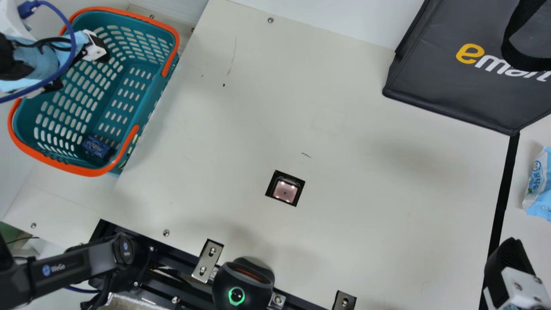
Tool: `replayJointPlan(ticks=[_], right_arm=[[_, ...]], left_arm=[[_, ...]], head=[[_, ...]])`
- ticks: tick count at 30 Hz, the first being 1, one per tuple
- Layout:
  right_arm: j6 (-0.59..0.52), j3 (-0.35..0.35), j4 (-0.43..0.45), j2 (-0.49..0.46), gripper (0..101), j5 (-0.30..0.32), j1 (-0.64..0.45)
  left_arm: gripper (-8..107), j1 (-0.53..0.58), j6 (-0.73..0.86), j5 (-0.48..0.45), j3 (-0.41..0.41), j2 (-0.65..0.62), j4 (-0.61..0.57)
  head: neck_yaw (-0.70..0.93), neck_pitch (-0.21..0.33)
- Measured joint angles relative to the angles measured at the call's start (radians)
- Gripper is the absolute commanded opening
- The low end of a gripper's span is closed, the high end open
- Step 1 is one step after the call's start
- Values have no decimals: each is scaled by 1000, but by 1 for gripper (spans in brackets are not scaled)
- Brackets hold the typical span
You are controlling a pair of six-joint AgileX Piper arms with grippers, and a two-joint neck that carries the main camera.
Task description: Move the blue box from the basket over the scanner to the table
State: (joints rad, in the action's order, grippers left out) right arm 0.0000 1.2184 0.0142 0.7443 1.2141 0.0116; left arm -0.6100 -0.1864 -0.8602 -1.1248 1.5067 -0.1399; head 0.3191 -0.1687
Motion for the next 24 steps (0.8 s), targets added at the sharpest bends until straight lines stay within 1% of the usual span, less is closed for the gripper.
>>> replayJointPlan(ticks=[13, 24], right_arm=[[0, 0, 0, 0, 95, -1, 0], [0, 0, 0, 0, 95, -1, 0]], left_arm=[[90, -4, -151, 143, 84, 165, 93], [90, -16, -256, 204, 119, 292, 172]], head=[[0, 0], [0, 0]])
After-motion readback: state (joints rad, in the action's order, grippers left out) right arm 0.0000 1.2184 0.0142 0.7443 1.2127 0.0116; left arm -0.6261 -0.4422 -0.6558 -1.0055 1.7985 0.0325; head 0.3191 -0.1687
